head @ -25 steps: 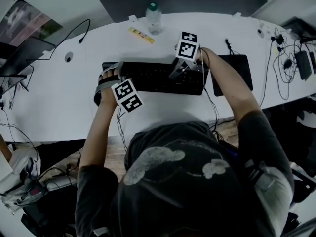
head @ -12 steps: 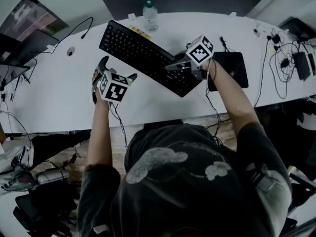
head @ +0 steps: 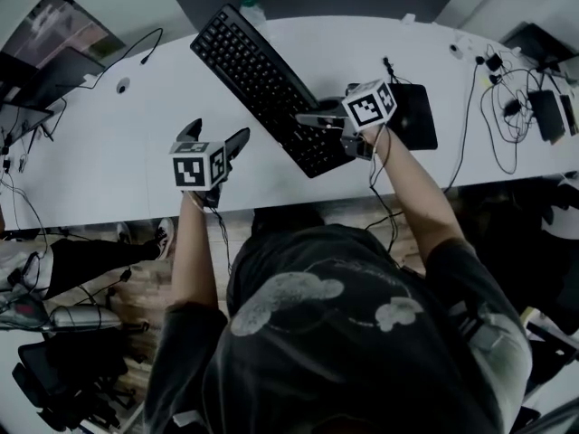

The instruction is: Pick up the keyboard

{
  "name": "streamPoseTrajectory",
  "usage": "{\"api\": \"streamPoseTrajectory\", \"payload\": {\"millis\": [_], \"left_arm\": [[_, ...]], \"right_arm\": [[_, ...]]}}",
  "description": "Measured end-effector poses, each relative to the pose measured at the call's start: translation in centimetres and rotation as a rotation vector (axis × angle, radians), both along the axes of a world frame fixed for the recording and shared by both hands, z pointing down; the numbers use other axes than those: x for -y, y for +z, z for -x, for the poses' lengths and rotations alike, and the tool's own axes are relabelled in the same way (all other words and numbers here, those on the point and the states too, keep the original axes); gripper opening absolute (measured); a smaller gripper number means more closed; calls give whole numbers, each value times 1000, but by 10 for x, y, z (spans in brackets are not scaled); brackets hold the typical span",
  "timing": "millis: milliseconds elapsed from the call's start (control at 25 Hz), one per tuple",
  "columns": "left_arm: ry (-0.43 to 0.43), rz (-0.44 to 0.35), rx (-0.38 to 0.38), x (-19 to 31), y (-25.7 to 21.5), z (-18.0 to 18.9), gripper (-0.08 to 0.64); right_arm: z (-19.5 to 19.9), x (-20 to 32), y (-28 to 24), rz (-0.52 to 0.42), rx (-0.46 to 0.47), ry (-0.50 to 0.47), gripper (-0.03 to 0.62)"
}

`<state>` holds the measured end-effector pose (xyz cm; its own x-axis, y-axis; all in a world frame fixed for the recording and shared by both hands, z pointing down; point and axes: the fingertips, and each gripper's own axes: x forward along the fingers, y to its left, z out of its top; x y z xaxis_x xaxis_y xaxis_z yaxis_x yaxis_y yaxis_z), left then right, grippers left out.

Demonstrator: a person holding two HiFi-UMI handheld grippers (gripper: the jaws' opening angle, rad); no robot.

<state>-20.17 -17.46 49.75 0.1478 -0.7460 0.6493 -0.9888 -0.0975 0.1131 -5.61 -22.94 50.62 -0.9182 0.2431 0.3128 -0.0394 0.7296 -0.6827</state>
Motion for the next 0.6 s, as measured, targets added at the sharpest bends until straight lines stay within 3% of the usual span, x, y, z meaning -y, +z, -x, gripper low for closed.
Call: {"api": "streamPoseTrajectory", "payload": {"millis": [80,160,400,600], "left_arm": [[-43,-15,-7,-8,0,-10,411],[-99,-48,-10,-16,-3,-16,281],[-204,-160,4,-28,-21,-26,15],[-199,-174,-7,-28,-19,-34,2]], "right_arm": [[-9,-4,-2,-4,24,26,57],[-16,-9,-3,-10,47,44,57],[-25,-18,-12,-40,86,65,57],[-24,-32,-17,-64,115,59,57]]}}
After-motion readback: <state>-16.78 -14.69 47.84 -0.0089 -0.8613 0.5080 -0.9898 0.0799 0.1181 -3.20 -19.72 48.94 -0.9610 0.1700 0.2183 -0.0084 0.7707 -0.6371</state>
